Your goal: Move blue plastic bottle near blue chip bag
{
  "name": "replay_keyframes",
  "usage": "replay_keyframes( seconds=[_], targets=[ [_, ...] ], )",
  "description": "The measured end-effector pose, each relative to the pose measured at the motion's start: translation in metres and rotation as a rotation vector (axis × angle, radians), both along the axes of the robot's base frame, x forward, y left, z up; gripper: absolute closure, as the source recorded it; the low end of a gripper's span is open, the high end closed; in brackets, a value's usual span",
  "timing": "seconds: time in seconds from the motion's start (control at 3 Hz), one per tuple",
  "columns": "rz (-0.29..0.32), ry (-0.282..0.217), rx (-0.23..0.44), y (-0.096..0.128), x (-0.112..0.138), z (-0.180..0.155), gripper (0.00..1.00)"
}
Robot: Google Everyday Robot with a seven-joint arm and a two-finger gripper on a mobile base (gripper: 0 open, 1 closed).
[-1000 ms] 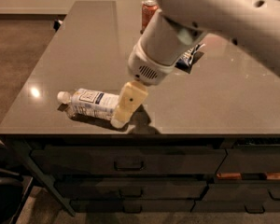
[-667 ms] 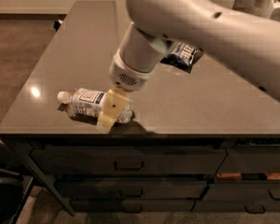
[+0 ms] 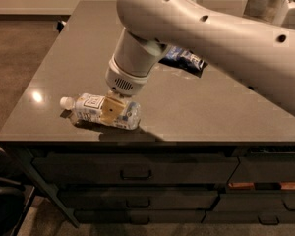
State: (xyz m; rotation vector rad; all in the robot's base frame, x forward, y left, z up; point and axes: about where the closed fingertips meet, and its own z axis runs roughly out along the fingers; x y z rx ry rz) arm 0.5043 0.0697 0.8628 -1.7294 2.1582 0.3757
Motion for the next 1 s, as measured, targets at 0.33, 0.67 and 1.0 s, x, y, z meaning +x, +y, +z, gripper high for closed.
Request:
replay_keyframes(
  seconds=[0.33, 0.67, 1.0],
  targets=[
    [-0.037, -0.013, -0.002, -0.013, 0.017, 0.010, 0.78],
    [-0.093, -0.036, -0.006, -0.036, 0.040, 0.024, 0.99],
    [-0.194, -0.072, 0.009, -0.078, 0.073, 0.046, 1.00]
  ],
)
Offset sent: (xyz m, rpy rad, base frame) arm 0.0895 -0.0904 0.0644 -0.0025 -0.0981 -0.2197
